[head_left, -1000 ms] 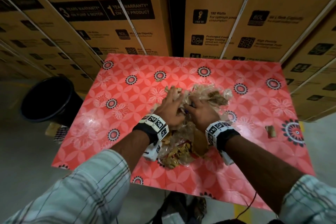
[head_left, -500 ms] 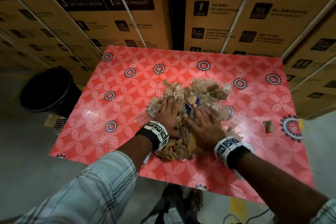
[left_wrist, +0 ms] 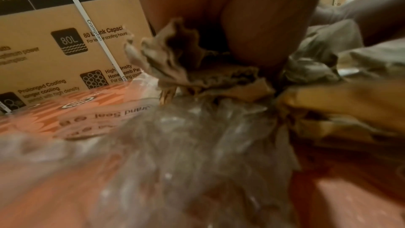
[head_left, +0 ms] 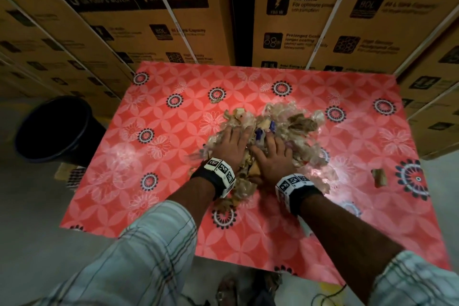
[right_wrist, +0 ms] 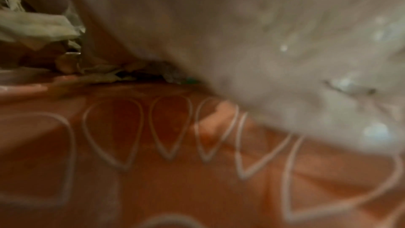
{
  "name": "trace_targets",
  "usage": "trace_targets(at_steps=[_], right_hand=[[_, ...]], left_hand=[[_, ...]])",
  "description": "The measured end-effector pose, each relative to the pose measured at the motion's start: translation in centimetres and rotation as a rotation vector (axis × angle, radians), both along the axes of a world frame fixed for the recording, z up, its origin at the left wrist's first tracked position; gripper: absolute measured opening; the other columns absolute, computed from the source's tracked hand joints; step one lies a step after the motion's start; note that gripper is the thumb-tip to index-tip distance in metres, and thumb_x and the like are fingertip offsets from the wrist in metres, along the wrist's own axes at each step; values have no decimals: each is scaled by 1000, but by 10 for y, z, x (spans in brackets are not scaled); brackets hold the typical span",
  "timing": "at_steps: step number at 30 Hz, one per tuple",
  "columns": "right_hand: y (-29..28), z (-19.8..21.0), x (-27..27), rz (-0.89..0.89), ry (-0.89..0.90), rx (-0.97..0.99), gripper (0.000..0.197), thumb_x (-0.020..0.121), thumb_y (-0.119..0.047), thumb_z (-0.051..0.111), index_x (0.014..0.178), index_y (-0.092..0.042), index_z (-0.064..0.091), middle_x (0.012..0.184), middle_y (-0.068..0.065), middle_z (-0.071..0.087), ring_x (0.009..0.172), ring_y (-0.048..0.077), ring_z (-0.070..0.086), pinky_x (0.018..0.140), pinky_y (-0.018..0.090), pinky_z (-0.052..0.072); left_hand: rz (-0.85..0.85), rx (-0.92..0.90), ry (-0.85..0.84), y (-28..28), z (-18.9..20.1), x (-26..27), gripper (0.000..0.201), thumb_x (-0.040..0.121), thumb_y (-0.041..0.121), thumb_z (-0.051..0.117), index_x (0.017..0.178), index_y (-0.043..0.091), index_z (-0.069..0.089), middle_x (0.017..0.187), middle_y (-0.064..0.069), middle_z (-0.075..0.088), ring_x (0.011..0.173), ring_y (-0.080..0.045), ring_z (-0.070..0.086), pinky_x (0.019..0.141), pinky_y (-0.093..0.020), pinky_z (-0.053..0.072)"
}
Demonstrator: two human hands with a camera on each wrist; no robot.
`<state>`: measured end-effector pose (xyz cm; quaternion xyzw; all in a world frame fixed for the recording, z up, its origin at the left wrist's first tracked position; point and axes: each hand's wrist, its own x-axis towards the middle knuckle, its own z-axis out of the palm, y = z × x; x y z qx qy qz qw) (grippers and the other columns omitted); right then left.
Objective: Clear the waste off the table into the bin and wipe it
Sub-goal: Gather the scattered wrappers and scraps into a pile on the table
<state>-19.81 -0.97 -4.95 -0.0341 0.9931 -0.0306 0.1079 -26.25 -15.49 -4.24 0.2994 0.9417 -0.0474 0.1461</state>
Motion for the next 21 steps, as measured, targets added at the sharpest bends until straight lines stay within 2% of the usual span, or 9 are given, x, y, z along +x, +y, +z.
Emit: trace_targets(at_steps=[2,7,11,12,14,16,17,21], right_hand=[[-3,5,1,-3,-17,34,100,65,-66,69,145,-35,19,156,22,2,140,44,11,103,61,26],[-5,32,5,15,-83,90,102,72,-61,67,148,-38,3,157,17,-7,143,39,3,105,59,24],[1,51,15,29,-11,87,79,87,-42,61,148,-40,11,157,14,-11,144,35,5,104,59,30],[2,53,18,20,-3,73,78,86,-42,61,147,-39,13,157,13,-12,144,36,5,105,60,30],[0,55,23,-13,-6,58,88,80,-54,64,148,-39,9,158,11,-12,144,37,5,106,60,28],[-3,58,29,-37,-15,48,102,70,-68,63,147,-42,2,158,11,-11,144,37,3,107,59,23],[-4,61,33,-41,-5,44,100,72,-70,60,147,-43,1,158,10,-10,144,36,1,108,59,21],[-7,79,49,-37,108,8,72,88,-48,55,147,-38,15,159,4,3,144,31,6,111,56,22]], left_hand=[[25,-10,12,1,5,0,72,101,23,31,150,12,-21,160,-21,10,145,-45,7,115,-54,25],[61,-34,-44,0,38,7,88,94,12,49,152,15,-17,161,-19,2,147,-43,4,113,-56,30],[81,-43,-42,-9,66,18,104,89,35,64,153,19,-16,161,-18,-10,148,-42,1,109,-61,32],[81,-22,-33,-11,71,22,106,88,43,65,153,21,-16,161,-17,-10,147,-42,2,109,-61,32],[76,39,31,-15,78,32,102,88,50,62,154,24,-13,161,-19,-6,147,-42,8,112,-58,30],[122,90,95,-17,84,42,90,93,37,58,154,27,-7,161,-20,-2,146,-43,12,111,-56,31],[148,109,98,-17,88,46,85,95,29,56,154,29,-5,161,-20,-1,145,-44,14,109,-56,34],[130,124,77,-20,104,66,71,95,13,46,154,31,10,159,-20,4,141,-44,20,106,-57,38]])
